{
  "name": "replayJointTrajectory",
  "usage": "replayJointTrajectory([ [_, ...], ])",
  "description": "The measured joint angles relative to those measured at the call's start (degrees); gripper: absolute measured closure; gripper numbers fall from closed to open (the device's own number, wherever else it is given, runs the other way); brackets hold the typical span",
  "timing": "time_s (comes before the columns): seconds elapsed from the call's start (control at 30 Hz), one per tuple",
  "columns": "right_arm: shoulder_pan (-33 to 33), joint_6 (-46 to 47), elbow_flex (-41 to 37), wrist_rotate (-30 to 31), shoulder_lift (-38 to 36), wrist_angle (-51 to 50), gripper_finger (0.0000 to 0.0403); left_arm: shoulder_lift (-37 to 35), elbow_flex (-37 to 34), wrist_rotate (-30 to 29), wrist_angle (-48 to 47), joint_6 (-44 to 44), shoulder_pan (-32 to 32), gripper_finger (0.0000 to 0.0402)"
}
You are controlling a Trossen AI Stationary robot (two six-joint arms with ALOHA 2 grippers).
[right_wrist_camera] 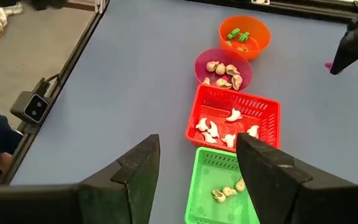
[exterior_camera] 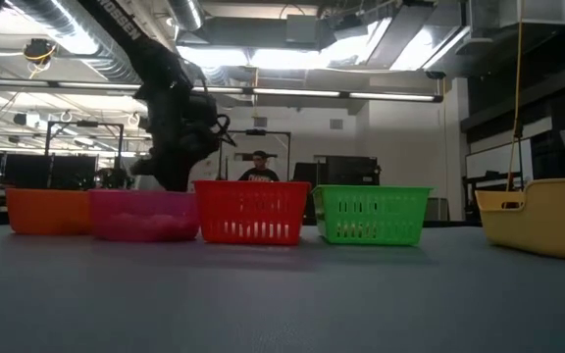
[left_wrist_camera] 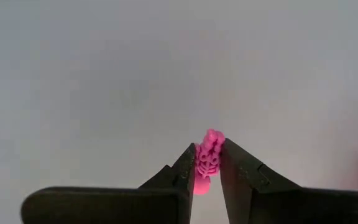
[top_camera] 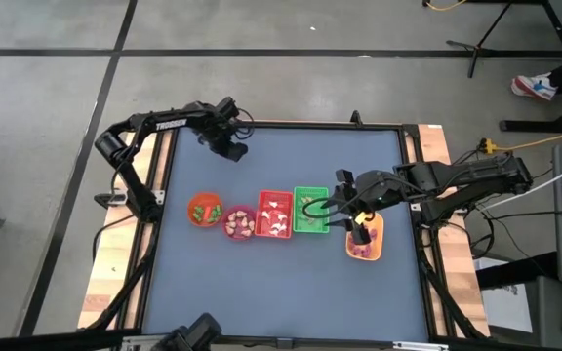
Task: Sort Halloween decoration
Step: Put the pink skeleton toy into the yellow bin
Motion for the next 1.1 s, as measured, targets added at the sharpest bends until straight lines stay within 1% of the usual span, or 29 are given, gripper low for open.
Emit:
replayJointTrajectory([
  [0.13, 0.0, 4.8, 0.0, 0.0, 0.5, -0.5, 0.0192, -0.1, 0.0, 5.6, 1.1, -1.2, -2.9, 0.0360],
  [0.3, 2.1, 7.6, -0.1, 1.0, -0.3, -2.2, 0.0192, -0.1, 0.1, 8.4, 6.8, -2.7, -9.2, 0.0360],
  [0.4, 4.3, 9.6, 0.0, 3.3, -2.9, -5.6, 0.0192, -0.1, 0.1, 10.0, 11.6, -4.6, -13.4, 0.0360],
  [0.47, 5.9, 11.0, 0.0, 6.7, -4.9, -8.2, 0.0192, -0.2, 0.1, 10.2, 16.1, -7.0, -16.4, 0.0360],
  [0.57, 9.0, 13.7, 0.0, 13.4, -7.6, -12.8, 0.0192, -0.2, 0.1, 10.2, 23.8, -10.3, -20.8, 0.0360],
  [0.67, 12.5, 18.6, 0.0, 22.5, -10.0, -18.1, 0.0192, -0.2, 0.1, 9.8, 32.8, -13.4, -25.3, 0.0360],
  [0.77, 16.5, 27.8, 0.0, 34.5, -10.7, -25.1, 0.0192, -0.2, 0.1, 6.7, 42.7, -16.4, -30.0, 0.0360],
  [0.83, 19.1, 35.7, 0.0, 41.8, -10.7, -30.1, 0.0192, -0.2, 0.1, 3.1, 49.3, -17.3, -33.3, 0.0360],
  [0.9, 21.5, 43.9, -1.2, 47.8, -10.6, -32.0, 0.0192, -0.2, 0.2, -1.1, 55.6, -17.3, -36.5, 0.0360],
  [1.0, 24.5, 52.0, -5.3, 54.9, -10.4, -29.8, 0.0192, -0.2, 0.2, -8.0, 63.1, -16.0, -41.1, 0.0360],
  [1.1, 26.2, 55.6, -10.5, 60.3, -10.4, -22.7, 0.0192, -0.2, 0.2, -15.1, 68.7, -14.3, -45.4, 0.0360],
])
